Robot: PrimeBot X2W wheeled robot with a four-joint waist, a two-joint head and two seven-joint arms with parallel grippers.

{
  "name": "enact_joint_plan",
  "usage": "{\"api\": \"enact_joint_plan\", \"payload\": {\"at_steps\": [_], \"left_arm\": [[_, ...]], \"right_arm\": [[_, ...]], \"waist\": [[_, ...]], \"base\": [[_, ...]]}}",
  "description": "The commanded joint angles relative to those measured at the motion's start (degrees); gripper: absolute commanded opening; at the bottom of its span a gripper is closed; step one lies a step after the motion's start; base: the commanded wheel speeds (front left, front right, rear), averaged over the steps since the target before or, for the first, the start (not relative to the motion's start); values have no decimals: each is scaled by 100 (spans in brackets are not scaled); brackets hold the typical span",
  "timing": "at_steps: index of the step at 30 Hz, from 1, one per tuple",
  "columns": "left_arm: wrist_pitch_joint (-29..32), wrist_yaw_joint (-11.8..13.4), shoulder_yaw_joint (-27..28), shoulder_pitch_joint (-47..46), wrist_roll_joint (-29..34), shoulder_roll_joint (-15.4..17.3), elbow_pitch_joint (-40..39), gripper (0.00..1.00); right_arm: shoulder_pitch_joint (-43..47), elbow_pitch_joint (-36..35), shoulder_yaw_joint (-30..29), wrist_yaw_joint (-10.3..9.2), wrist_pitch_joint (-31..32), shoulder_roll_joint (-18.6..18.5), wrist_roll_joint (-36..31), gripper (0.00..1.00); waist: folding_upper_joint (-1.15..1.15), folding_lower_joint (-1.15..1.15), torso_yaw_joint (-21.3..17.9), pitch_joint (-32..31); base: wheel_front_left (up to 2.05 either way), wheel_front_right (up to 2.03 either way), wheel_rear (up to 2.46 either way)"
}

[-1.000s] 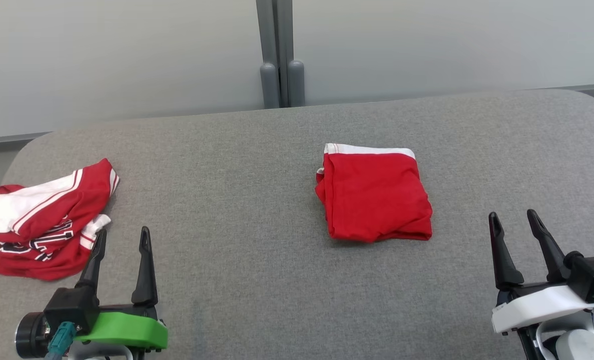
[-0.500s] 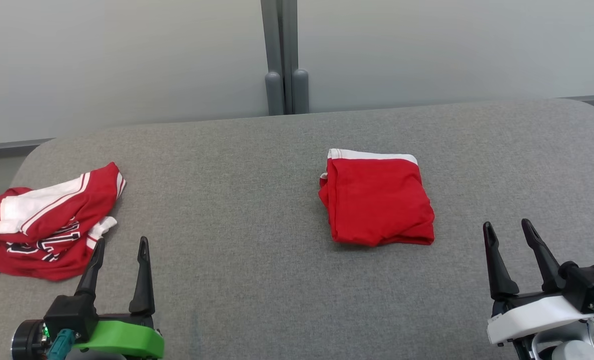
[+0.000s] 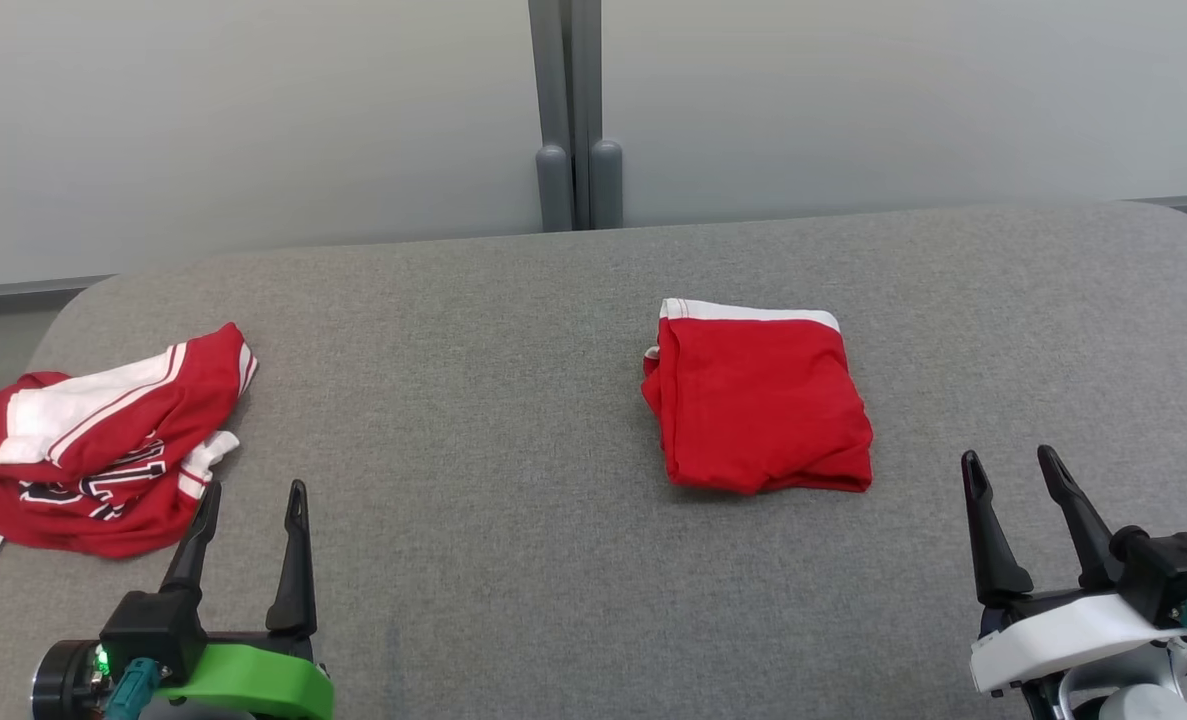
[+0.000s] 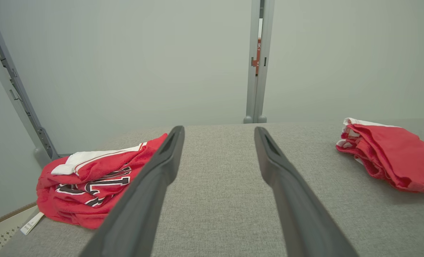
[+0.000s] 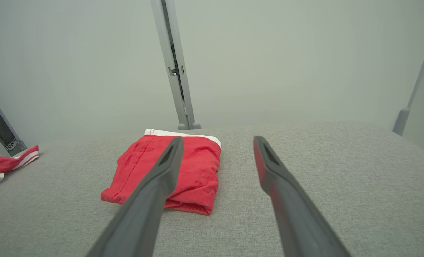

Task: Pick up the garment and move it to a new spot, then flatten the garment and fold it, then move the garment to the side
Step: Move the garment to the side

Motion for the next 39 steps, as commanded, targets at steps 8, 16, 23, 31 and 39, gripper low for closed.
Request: {"api": "enact_joint_plan", "payload": {"at_steps": [8, 16, 23, 31, 39], "left_arm": [[5, -5, -12, -25, -51, 69, 26, 100], [5, 26, -12, 19, -65, 92, -7, 100], [5, 43, -28, -3, -66, 107, -17, 100], [5, 60, -51, -6, -72, 114, -38, 100], [5, 92, -84, -69, -80, 113, -23, 100]], "right_arm": [[-53, 68, 18, 3, -15, -19, 0, 100], [-47, 95, 41, 3, -35, -9, 19, 100], [-47, 111, 48, 3, -45, -2, 28, 100], [-68, 133, 11, 3, -56, 16, 20, 100], [-239, 211, 37, 3, -64, -47, 44, 100]], "waist": [[0, 0, 34, -13], [0, 0, 42, -3], [0, 0, 47, 33], [0, 0, 72, 67], [0, 0, 117, 131]], "base": [[0, 0, 0], [0, 0, 0], [0, 0, 0], [0, 0, 0], [0, 0, 0]]}}
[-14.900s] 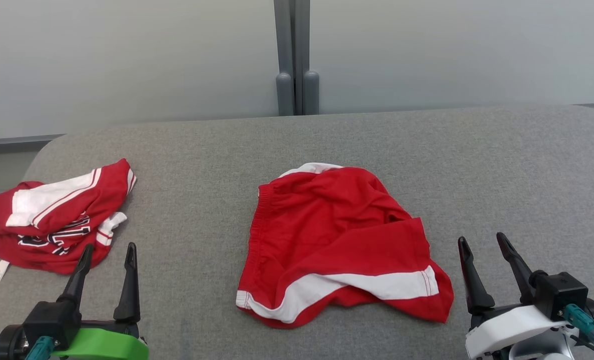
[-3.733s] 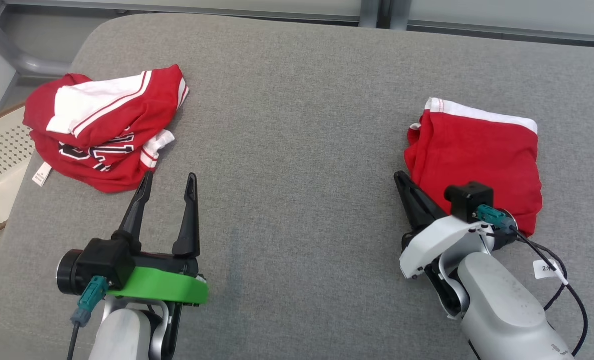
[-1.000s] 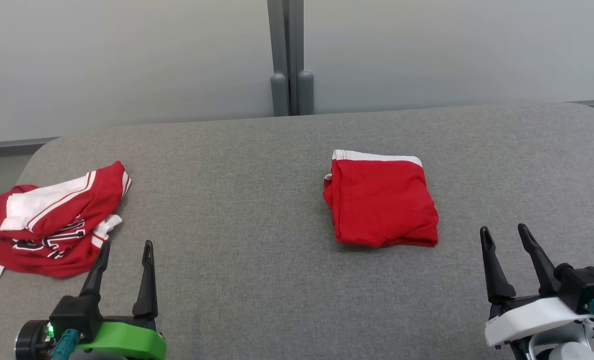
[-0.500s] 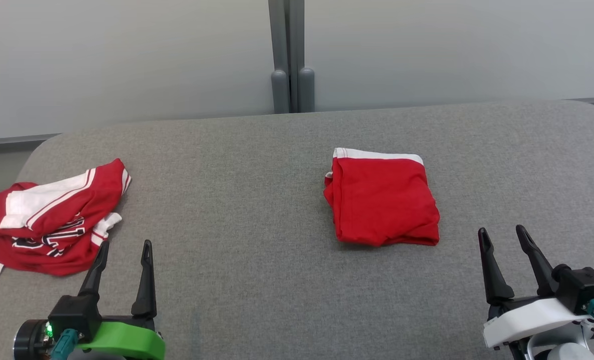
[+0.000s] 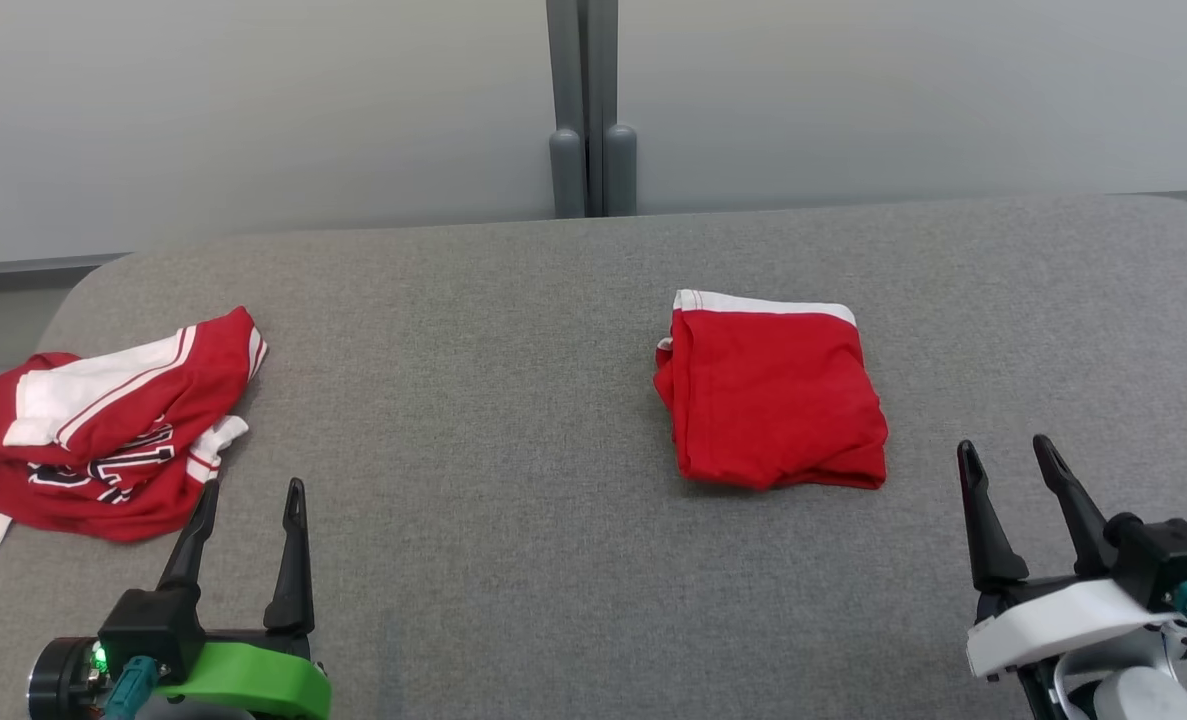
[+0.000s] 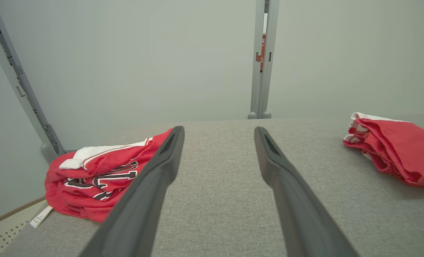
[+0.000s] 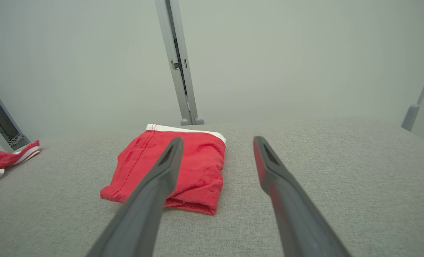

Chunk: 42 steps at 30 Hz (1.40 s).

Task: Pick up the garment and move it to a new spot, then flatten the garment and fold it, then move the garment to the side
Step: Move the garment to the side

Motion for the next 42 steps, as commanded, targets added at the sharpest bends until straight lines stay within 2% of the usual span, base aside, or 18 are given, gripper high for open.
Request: {"api": "enact_joint_plan", "payload": {"at_steps": [1, 12, 24, 33, 42], "left_arm": [[5, 30, -3, -91, -51, 25, -6, 100], [5, 23, -72, -482, -31, -38, -77, 100], [5, 33, -219, -992, -5, -188, -125, 100], [5, 49, -280, -1305, -36, -260, -130, 100], [5, 52, -275, -1361, -60, -294, -119, 100]], "right_arm": [[-166, -3, 29, 3, -32, -76, 2, 100], [-1560, 364, 310, 3, 173, -528, -135, 100], [-3054, 1898, 659, 3, 335, -864, -67, 100], [-3439, 3232, 905, 3, 315, -797, 177, 100], [-3271, 4187, 1167, 3, 259, -545, 486, 100]], "waist": [[0, 0, 15, 67], [0, 0, 172, 726], [0, 0, 496, 1467], [0, 0, 649, 1846], [0, 0, 658, 1941]], "base": [[0, 0, 0], [0, 0, 0], [0, 0, 0], [0, 0, 0], [0, 0, 0]]}}
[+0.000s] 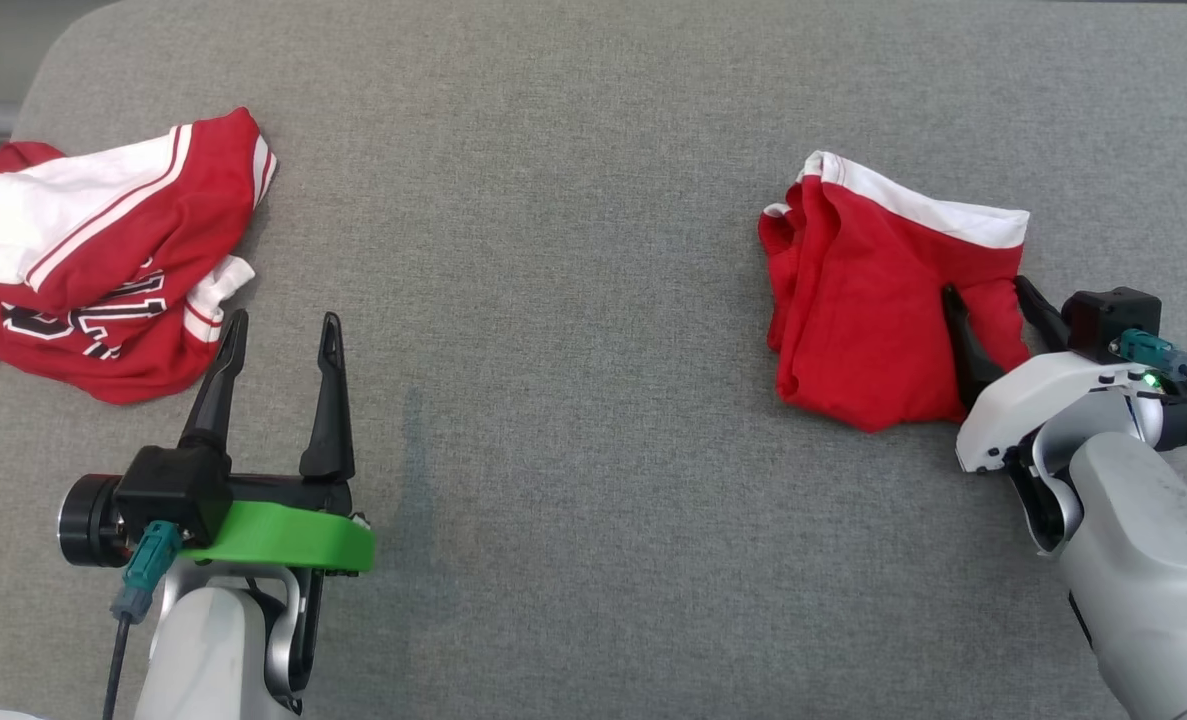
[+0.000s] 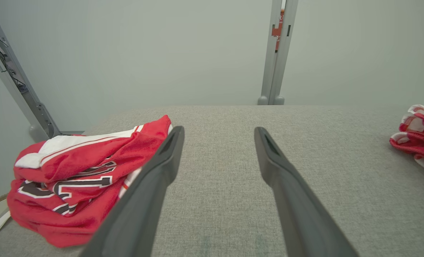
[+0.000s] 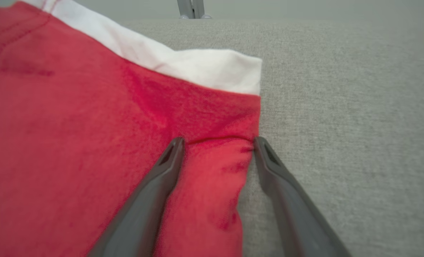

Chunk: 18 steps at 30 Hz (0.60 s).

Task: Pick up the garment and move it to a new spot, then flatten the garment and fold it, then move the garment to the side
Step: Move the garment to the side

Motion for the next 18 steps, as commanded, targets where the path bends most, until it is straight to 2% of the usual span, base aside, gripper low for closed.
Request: {"api": "enact_joint_plan", "payload": {"at_steps": [1, 2, 3, 12, 18], "left_arm": [[5, 12, 19, -75, -50, -4, 1, 100], [5, 17, 23, -79, -53, -5, 3, 100], [5, 19, 26, -82, -56, -7, 4, 100], [5, 31, 53, -97, -13, -15, -44, 100], [5, 0, 66, -211, 107, -7, -244, 100]], "right_arm": [[172, 256, 103, 3, 88, 128, 100, 96], [174, 291, 143, 3, 70, 177, 169, 43], [169, 307, 186, 5, 62, 205, 219, 0], [-288, 299, 548, -9, -62, -197, 306, 0], [-827, -16, 1261, -3, 57, -611, 149, 0]], "waist": [[0, 0, -8, 12], [0, 0, -15, 19], [0, 0, -23, 20], [0, 0, -207, 7], [0, 0, -576, 343]], "base": [[0, 0, 0], [0, 0, 0], [0, 0, 0], [0, 0, 0], [0, 0, 0]]}}
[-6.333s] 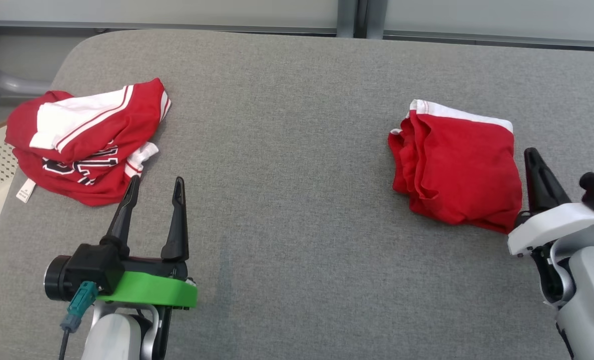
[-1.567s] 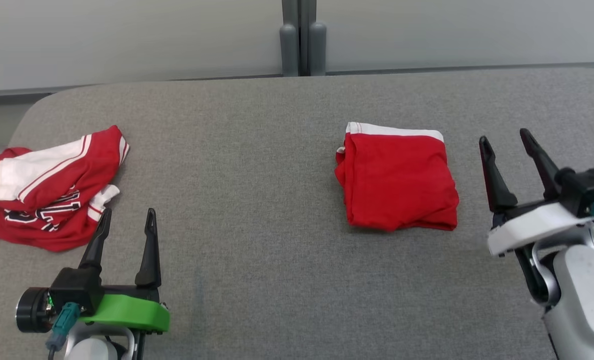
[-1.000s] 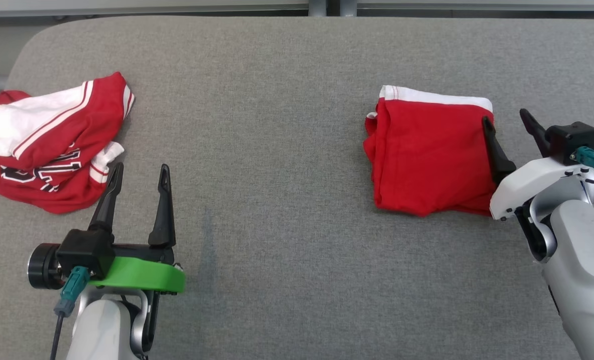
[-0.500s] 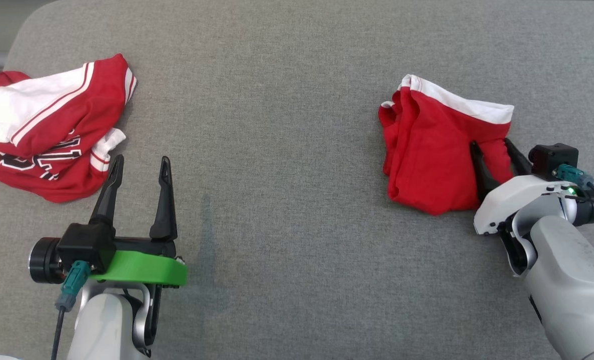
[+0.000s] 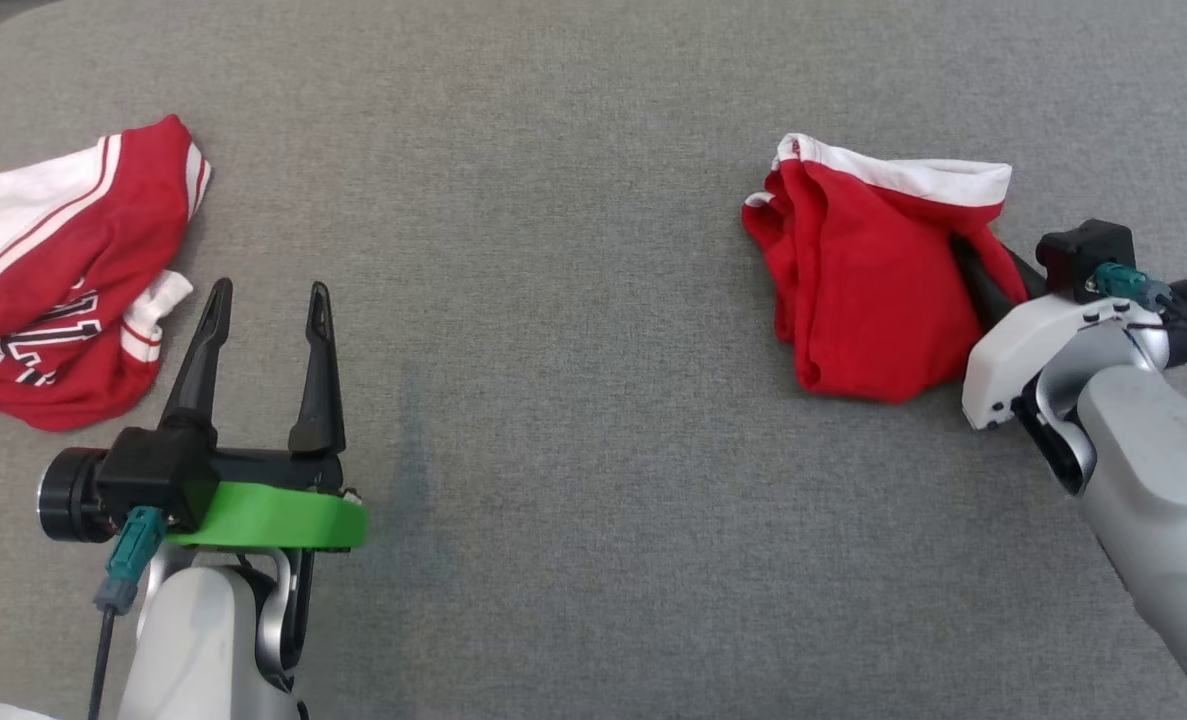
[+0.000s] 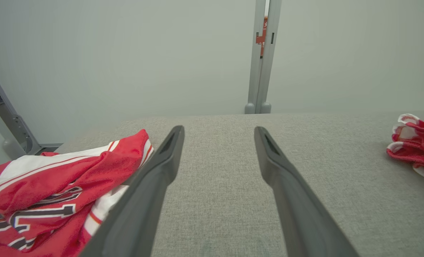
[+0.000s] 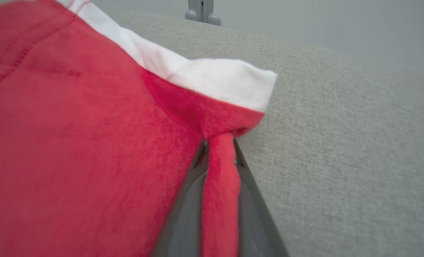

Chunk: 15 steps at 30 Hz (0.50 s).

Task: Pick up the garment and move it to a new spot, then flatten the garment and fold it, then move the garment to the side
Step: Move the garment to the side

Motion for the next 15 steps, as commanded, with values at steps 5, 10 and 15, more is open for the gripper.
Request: {"api": "enact_joint_plan", "payload": {"at_steps": [5, 10, 15], "left_arm": [[6, -26, 20, -301, 180, 124, -302, 100], [5, -32, 2, -572, 350, 353, -533, 100], [150, -27, 15, -749, 507, 628, -832, 100]], "right_arm": [[-582, -376, 620, -11, 102, -558, 71, 0], [-1108, -615, 944, -10, 72, -1173, 274, 0], [-1507, -660, 1118, -10, -4, -1617, 424, 0]], "waist": [[0, 0, -694, 759], [0, 0, -1205, 1339], [0, 0, -1692, 1780]], "base": [[0, 0, 0], [0, 0, 0], [0, 0, 0]]}}
